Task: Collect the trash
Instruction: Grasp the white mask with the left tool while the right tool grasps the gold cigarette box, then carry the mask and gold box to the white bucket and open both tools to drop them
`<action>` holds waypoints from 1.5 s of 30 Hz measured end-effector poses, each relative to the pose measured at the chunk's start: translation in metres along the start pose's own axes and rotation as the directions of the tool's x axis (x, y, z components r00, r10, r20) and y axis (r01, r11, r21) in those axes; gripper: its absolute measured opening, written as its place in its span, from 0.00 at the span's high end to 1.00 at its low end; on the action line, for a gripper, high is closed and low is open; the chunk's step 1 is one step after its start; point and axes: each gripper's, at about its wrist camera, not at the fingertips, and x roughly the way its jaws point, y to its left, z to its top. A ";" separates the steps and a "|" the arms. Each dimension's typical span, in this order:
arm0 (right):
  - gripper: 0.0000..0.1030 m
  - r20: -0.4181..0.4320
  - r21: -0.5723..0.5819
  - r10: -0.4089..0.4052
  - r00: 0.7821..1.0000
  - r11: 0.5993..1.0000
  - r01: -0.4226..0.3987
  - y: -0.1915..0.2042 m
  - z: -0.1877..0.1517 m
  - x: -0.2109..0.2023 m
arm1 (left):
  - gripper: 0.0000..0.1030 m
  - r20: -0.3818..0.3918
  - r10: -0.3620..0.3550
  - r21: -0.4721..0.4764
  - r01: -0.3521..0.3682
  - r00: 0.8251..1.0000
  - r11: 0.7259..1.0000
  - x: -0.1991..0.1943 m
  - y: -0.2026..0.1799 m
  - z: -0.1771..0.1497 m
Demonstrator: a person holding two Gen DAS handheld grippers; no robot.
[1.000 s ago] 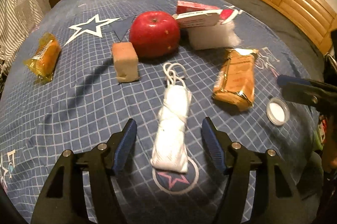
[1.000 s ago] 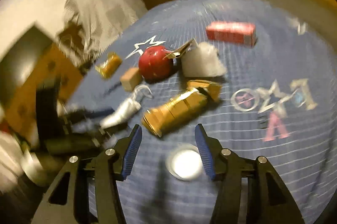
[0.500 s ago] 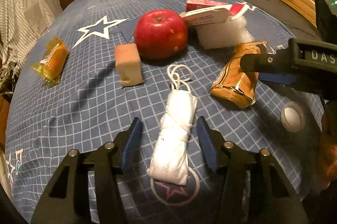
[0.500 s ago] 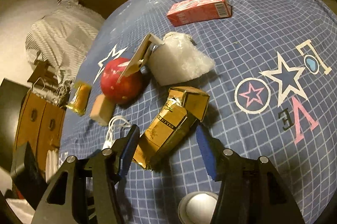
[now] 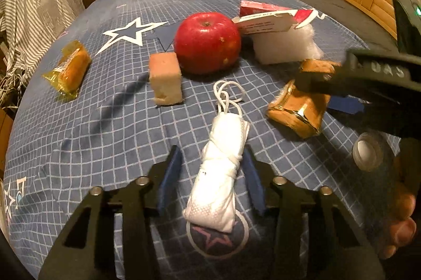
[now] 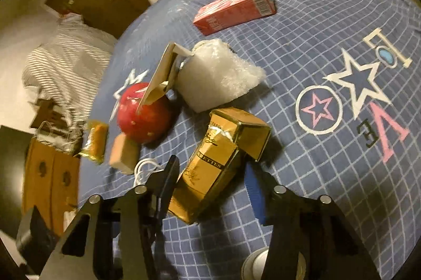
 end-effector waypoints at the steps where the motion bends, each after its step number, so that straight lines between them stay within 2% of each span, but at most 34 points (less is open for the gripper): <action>1: 0.56 0.005 -0.018 0.012 1.000 1.000 -0.012 0.001 -0.002 -0.004 | 0.67 0.006 -0.002 -0.011 0.002 1.000 1.000 -0.002 0.002 -0.001; 3: 0.58 0.014 -0.051 0.028 1.000 0.998 -0.028 0.001 -0.005 -0.010 | 0.75 0.013 -0.006 -0.027 0.006 1.000 1.000 -0.004 0.004 -0.002; 6: 0.63 0.062 -0.143 0.058 0.996 0.989 -0.049 0.003 -0.015 -0.036 | 0.76 0.031 -0.023 -0.048 0.024 0.999 0.999 -0.010 0.008 -0.006; 9: 0.64 0.115 -0.250 0.070 0.991 0.968 -0.039 0.010 -0.027 -0.061 | 0.76 0.048 -0.035 -0.064 0.038 0.998 0.997 -0.016 0.009 -0.012; 12: 0.64 0.206 -0.402 0.054 0.977 0.915 0.034 0.028 -0.043 -0.095 | 0.76 0.084 -0.048 -0.081 0.055 0.995 0.995 -0.029 0.009 -0.019; 17: 0.64 0.337 -0.536 0.033 0.941 0.828 0.163 0.043 -0.060 -0.143 | 0.76 0.163 -0.051 -0.086 0.066 0.985 0.994 -0.064 0.003 -0.021; 25: 0.64 0.425 -0.597 0.045 0.904 0.765 0.242 0.049 -0.078 -0.197 | 0.76 0.319 -0.069 -0.070 0.096 0.945 0.993 -0.134 -0.015 -0.024; 33: 0.64 0.462 -0.613 0.064 0.884 0.744 0.267 0.069 -0.092 -0.230 | 0.76 0.418 -0.078 -0.045 0.107 0.905 0.993 -0.177 -0.036 -0.026; 38: 0.64 0.469 -0.623 0.068 0.881 0.732 0.275 0.074 -0.098 -0.243 | 0.76 0.441 -0.074 -0.041 0.102 0.894 0.994 -0.186 -0.043 -0.024; 45: 0.64 0.461 -0.622 0.081 0.884 0.740 0.257 0.074 -0.096 -0.250 | 0.76 0.453 -0.067 -0.043 0.096 0.889 0.994 -0.193 -0.043 -0.024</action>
